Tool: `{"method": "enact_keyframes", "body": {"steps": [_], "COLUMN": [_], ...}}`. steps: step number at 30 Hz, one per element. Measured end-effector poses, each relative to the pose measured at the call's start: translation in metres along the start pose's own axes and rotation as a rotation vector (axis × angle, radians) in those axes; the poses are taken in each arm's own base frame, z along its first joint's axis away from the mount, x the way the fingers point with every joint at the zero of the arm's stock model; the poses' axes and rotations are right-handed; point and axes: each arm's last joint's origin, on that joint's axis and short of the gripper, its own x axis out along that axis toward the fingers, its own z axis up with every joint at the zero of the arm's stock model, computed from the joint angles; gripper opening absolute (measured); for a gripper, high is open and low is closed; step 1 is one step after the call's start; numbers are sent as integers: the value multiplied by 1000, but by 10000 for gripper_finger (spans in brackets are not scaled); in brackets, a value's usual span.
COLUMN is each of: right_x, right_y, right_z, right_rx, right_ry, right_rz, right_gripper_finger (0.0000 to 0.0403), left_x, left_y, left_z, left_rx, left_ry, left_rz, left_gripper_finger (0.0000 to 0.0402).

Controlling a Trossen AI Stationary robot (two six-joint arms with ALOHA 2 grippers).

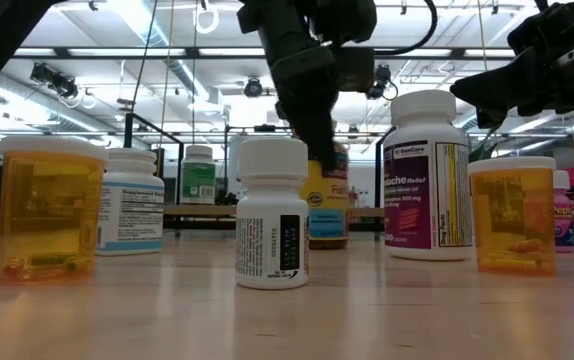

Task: Pick and place medicine bottles onto shelf by color
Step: Put the top yellow pill bottle on the shelf aligned with the other transparent pill bottles

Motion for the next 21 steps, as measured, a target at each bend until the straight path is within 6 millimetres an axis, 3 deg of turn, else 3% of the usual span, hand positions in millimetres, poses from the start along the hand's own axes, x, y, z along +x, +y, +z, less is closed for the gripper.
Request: {"method": "enact_keyframes", "body": {"steps": [10,21], "right_x": [0,0], "right_y": [0,0], "right_z": [0,1], "right_rx": [0,0], "right_ry": [-1,-6], "right_rz": [0,0], "right_gripper_finger": [62,62], "left_x": [-41,-80], "left_y": [6,42], "left_z": [-10,-24], "left_rx": [-15,-92], "left_ry": [23,15], "left_rz": [5,131], "left_gripper_finger": [341,342]}}
